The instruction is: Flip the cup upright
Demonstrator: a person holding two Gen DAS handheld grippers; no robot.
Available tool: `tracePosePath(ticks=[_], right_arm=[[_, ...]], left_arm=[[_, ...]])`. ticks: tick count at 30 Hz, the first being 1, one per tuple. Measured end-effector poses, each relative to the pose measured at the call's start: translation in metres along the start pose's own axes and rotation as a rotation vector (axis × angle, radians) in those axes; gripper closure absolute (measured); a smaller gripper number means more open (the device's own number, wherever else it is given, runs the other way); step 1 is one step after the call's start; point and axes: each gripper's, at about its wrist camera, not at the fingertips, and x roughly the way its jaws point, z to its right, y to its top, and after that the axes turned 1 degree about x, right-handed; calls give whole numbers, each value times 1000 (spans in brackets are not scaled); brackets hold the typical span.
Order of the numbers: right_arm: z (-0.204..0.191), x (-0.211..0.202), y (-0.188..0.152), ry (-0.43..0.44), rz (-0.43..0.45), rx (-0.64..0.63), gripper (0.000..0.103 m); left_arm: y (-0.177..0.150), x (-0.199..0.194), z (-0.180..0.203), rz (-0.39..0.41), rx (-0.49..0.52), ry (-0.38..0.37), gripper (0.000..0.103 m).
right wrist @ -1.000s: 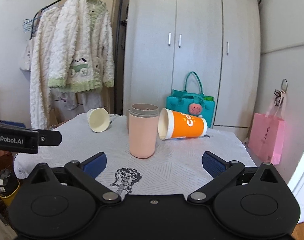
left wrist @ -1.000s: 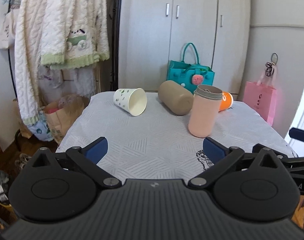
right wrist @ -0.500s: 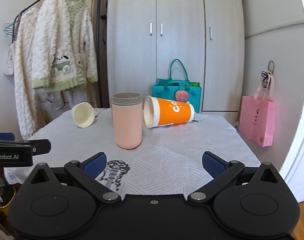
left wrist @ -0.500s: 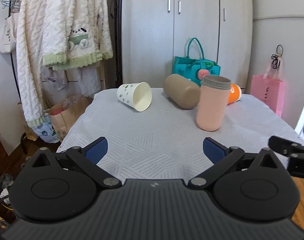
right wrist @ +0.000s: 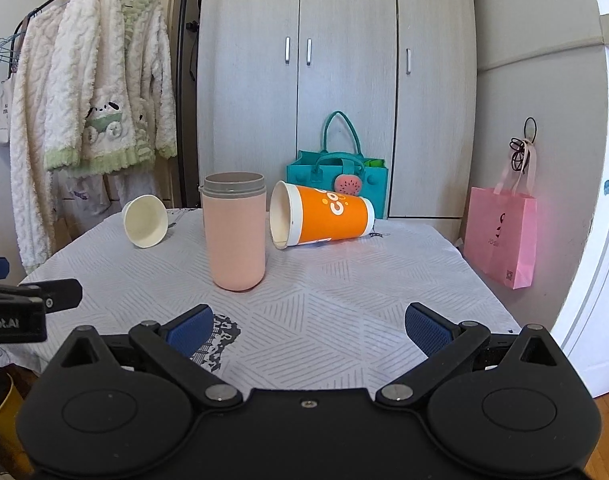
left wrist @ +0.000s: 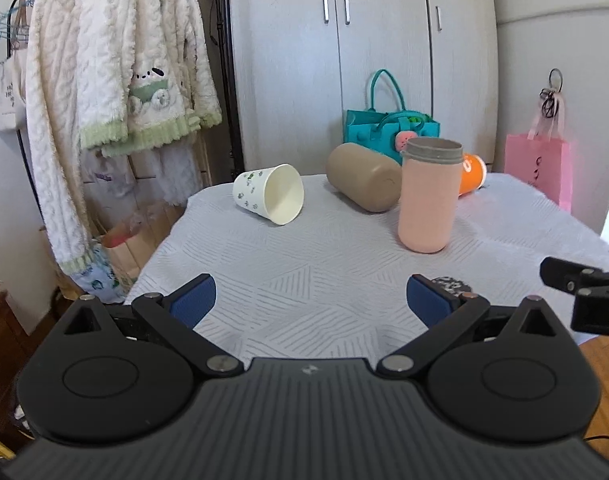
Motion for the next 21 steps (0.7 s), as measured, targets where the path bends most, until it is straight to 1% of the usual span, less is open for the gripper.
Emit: tracePosePath(ticks=[2,5,7,11,15,21], right_arm=[[0,1,0,6,-3,6,0],[-2,1,1,5,-1,-3,0],[-4,1,0,7,-1,-10,0],[-5,1,-1,6,-3,-15,0],[-7,1,-2,8,-3,-21,0],[-9,1,-3,9,-4,-28,0]], left_arm=[[0,2,-1,-6,-10,1,0],[-1,3,-6,-11,-42,-33,0],[-1,3,-7,-15,-54,-41,0],[-2,2,-4,-5,-31,-23,0],[-2,-1,-7,10,-49,-57,0],[-1,-1,-8,15,-45,-38,0]])
